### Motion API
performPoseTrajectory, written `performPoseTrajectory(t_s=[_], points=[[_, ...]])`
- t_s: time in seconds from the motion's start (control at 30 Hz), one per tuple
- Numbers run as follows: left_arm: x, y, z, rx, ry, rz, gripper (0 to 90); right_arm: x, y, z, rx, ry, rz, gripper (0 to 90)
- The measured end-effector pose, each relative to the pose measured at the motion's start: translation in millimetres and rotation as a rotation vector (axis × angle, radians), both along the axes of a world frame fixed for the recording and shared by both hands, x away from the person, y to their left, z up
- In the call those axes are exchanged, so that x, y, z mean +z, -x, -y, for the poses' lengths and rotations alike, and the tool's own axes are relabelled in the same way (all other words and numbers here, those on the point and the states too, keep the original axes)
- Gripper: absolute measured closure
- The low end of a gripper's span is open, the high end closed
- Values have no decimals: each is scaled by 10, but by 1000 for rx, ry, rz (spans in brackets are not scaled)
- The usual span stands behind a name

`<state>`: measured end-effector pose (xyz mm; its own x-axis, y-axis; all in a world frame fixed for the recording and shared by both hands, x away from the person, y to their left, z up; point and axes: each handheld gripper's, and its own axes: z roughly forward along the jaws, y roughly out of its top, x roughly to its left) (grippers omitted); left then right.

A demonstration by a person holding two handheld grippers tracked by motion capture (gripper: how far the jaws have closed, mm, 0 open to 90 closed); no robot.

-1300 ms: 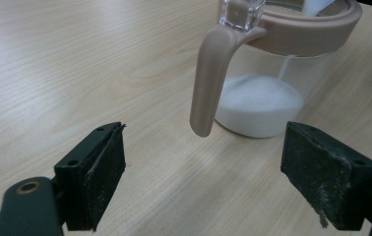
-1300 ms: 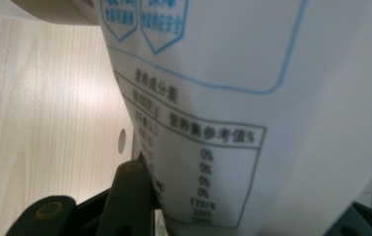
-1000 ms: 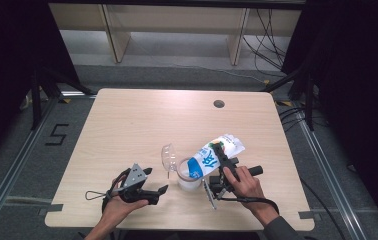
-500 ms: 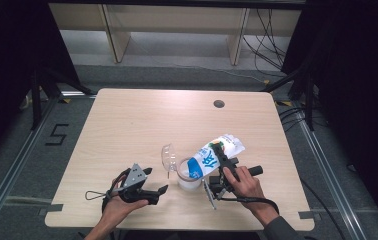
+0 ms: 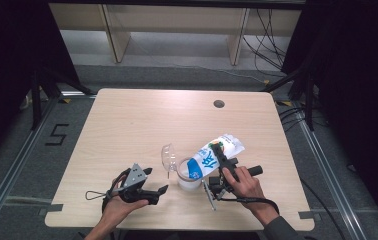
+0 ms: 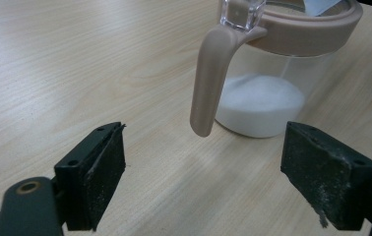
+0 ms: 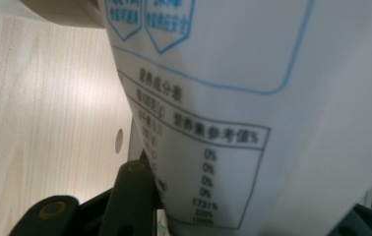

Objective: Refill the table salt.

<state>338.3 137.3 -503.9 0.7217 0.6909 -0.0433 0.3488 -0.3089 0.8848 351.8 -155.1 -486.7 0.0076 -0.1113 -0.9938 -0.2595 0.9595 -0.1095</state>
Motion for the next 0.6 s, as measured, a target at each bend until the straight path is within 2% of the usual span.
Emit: performPoseTrajectory(t_s=[0.07,0.13,0.17,0.3,0.33,0.37,0.43,0.47,0.5,0.6], points=[[0,0,0,0,0,0,165,23,-3,-8,11,26,8,648],[0,0,0,0,0,0,165,25,-12,-10,26,31,21,649],[0,0,0,0,0,0,165,46,-22,-18,45,54,31,651],[2,1,-1,2,-2,0,165,50,-15,-17,32,58,21,654],[0,0,0,0,0,0,165,-2,1,0,0,-2,-2,657],[2,2,0,3,-1,0,165,0,3,-2,-2,2,-3,658],[1,1,0,1,-1,0,165,44,-20,-18,44,56,32,659],[3,3,0,4,-4,0,165,50,-21,-21,49,66,38,659],[3,4,-1,4,-3,0,165,-3,-2,-4,14,7,12,660],[3,5,0,6,-2,-1,165,-5,1,-7,14,14,11,664]])
